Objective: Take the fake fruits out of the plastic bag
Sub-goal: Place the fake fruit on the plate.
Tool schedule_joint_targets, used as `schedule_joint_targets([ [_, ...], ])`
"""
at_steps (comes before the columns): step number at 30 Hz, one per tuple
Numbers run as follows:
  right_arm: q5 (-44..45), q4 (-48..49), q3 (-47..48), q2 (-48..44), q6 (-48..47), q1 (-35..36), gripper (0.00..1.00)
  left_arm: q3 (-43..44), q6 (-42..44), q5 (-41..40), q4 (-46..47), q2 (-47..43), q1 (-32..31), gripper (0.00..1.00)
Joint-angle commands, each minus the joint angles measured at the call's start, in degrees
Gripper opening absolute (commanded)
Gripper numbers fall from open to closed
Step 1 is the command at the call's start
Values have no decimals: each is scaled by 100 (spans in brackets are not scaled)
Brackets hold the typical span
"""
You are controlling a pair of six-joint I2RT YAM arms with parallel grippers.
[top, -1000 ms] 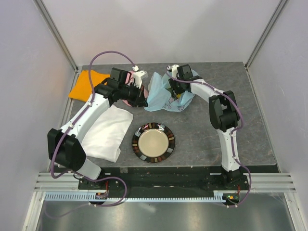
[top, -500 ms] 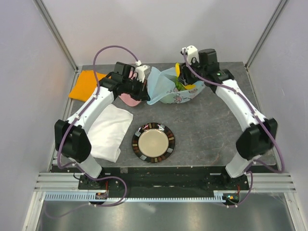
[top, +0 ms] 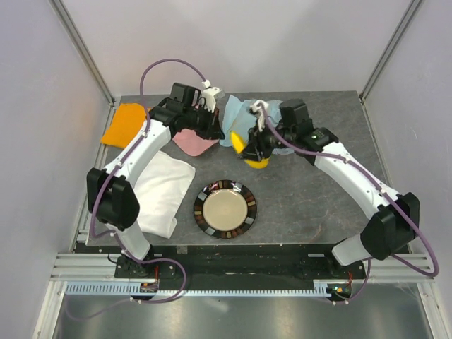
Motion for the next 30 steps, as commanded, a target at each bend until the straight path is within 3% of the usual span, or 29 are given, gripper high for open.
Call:
schedule_joint_targets([
  [1, -534, -249, 310, -321, -589, 1043, 15, 556, -129, 181, 230, 286, 83, 2],
  [4, -594, -511, 563, -68, -984, 1282, 8, 697, -138, 155, 239, 330, 154, 2],
  [9, -639, -1505, 978, 864, -2039, 1686, 8, 803, -209, 172, 239, 286, 487, 1],
  [18, 372, -1620, 319, 1410, -3594, 2398, 9, 672, -411, 260, 283, -100, 734, 2],
  [23, 802, -2051, 47, 1595, -4080, 3038, 13, 540, -402, 287, 309, -285, 743, 2],
  [30, 1119, -2455, 160, 2095, -4238, 3277, 16, 294, -419, 331, 327, -531, 743, 2],
])
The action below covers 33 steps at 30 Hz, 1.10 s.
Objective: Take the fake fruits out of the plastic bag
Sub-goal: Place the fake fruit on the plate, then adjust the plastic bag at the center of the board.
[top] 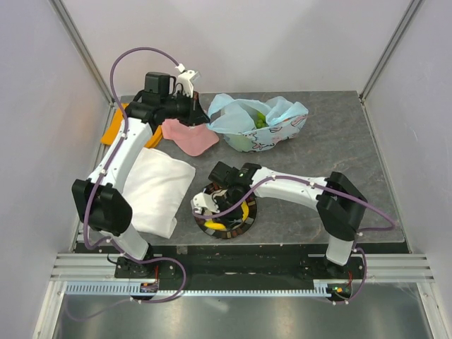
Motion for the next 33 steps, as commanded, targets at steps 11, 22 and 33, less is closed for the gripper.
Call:
schedule_joint_targets([
  [11, 482, -601, 35, 600, -405, 14, 47, -96, -170, 191, 268, -287, 0, 2],
  [22, -203, -1907, 1375, 100, -730, -425, 98, -69, -179, 366, 286, -102, 0, 2],
  [33, -398, -654, 3792, 92, 1355, -2849, 89, -394, -83, 472, 303, -374, -9, 1],
])
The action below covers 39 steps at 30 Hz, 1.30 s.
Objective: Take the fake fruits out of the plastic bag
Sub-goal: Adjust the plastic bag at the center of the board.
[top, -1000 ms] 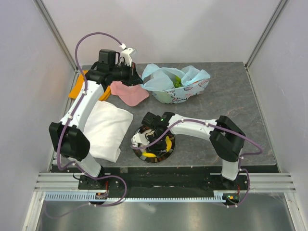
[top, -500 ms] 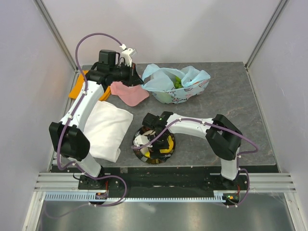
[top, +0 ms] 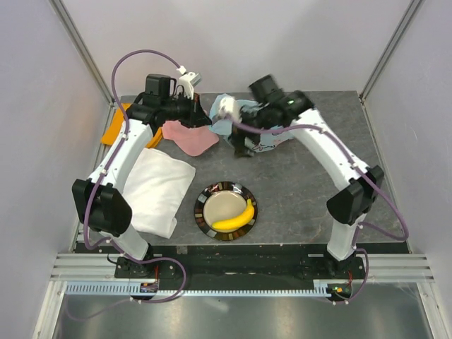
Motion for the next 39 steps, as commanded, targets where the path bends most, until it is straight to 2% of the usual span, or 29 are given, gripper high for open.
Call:
schedule_joint_targets([
  [1, 92, 1746, -364, -446, 1711, -955, 87, -263, -17, 254, 124, -333, -18, 2],
  [2, 319, 2133, -627, -578, 1816, -1009, 82, -342, 9, 332, 89, -403, -27, 2],
  [3, 478, 2928, -1247, -832, 1931, -1010, 79, -386, 62, 377, -24, -438, -35, 2],
  [6, 795, 4013, -2103, -975, 2072, -1019, 71, -536, 378, 544, -323, -500, -97, 2],
  [8, 945, 4236, -2299, -844, 2212, -1010, 63, -719, 370, 579, -394, -561, -106, 2],
  [10, 1357, 4334, -2431, -528, 2309, -1019, 57, -817, 379, 771, -499, -675, -115, 1],
  [11, 1585, 4369, -2466, -431, 2371, -1019, 49, -861, 405, 886, -552, -719, -115, 2],
  [12, 1909, 4526, -2614, -291, 2450, -1010, 47, -870, 544, 1026, -622, -833, -115, 2],
  [13, 2461, 4606, -2694, -246, 2520, -1027, 46, -853, 650, 1332, -858, -886, -115, 2],
  [15, 2965, 4703, -2835, -201, 2792, -1071, 47, -669, 1010, 1597, -1297, -939, -115, 2],
  [18, 2915, 4528, -3019, -377, 2951, -1080, 49, -124, 1888, 1845, -2711, -809, -106, 2],
  [19, 2862, 4510, -3107, -438, 2977, -1080, 50, 68, 2082, 1749, -3254, -747, -114, 2],
  [22, 2835, 4492, -3371, -588, 2978, -1080, 51, 167, 2399, 1099, -3881, -458, -115, 2],
  [26, 3072, 4483, -3145, -142, 2995, -1080, 50, 325, 2698, 703, -4444, 35, -123, 2],
  [28, 3344, 4518, -2977, 105, 2943, -1080, 50, 465, 2743, 466, -4560, 211, -123, 2],
  [29, 3937, 4588, -2820, 350, 2934, -1089, 51, 483, 2734, 343, -4508, 212, -123, 2],
  [31, 4459, 4694, -2687, 527, 2986, -1124, 54, 466, 2699, -157, -4377, 194, -149, 2],
  [33, 4855, 4799, -2633, 476, 3030, -1238, 55, 422, 2682, -936, -4210, 142, -193, 2],
  [36, 5373, 5011, -2704, 265, 2925, -1422, 57, 518, 2593, -1598, -4191, 36, -211, 2],
  [38, 5306, 4941, -2817, 2, 2802, -1554, 59, 781, 2716, -1365, -4261, -182, -211, 2],
  [39, 5053, 4897, -2896, -113, 2758, -1659, 60, 895, 2891, -441, -4384, -262, -211, 2],
])
